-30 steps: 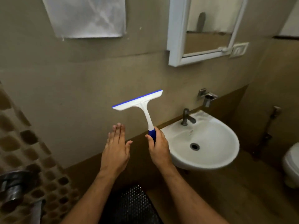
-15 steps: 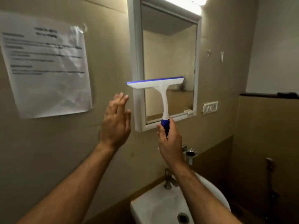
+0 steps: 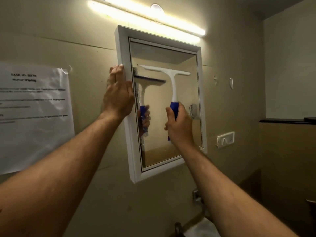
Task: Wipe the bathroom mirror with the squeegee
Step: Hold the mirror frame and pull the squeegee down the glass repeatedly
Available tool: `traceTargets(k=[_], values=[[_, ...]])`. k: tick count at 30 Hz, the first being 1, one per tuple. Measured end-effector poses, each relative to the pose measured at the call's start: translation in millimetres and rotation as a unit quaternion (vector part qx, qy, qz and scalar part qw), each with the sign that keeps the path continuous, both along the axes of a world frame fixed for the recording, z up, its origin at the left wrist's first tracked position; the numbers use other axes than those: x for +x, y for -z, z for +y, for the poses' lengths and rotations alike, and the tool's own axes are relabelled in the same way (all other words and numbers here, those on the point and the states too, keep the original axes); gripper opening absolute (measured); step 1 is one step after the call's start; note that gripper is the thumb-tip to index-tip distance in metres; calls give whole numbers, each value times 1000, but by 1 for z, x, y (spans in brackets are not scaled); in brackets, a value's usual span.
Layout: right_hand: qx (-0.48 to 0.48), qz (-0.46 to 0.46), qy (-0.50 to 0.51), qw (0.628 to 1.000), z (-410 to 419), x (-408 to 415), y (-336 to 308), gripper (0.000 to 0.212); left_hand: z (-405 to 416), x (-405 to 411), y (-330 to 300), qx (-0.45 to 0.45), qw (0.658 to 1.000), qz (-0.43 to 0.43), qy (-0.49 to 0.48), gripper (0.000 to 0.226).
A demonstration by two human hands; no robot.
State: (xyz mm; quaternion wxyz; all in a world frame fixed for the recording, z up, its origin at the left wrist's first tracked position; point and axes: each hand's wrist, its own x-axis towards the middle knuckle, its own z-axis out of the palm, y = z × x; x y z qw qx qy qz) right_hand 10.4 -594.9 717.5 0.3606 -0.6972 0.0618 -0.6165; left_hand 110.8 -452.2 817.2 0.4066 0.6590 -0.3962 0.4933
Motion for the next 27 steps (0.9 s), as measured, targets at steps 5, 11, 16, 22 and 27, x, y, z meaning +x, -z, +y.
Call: traceTargets(k=[5,11,16,22,27], values=[[6,-45,8,999,-3,18,-58,31,-18,11,-36,-34,999,5,43,55],[5,-52,-17,999,-10,44,-85,25,-42,32,-25,-44,996,-44,58,61],[7,-60,-21,998,-18,53,-70,25,-46,44,-21,-73,991,-58,99,57],[17,-33,-4,999,-28,60,-5,35,-48,47,-18,-106,984,-56,129,53],[23,-68,-11,997,-27,58,-10,38,-50,49,-19,-121,981,-58,141,53]])
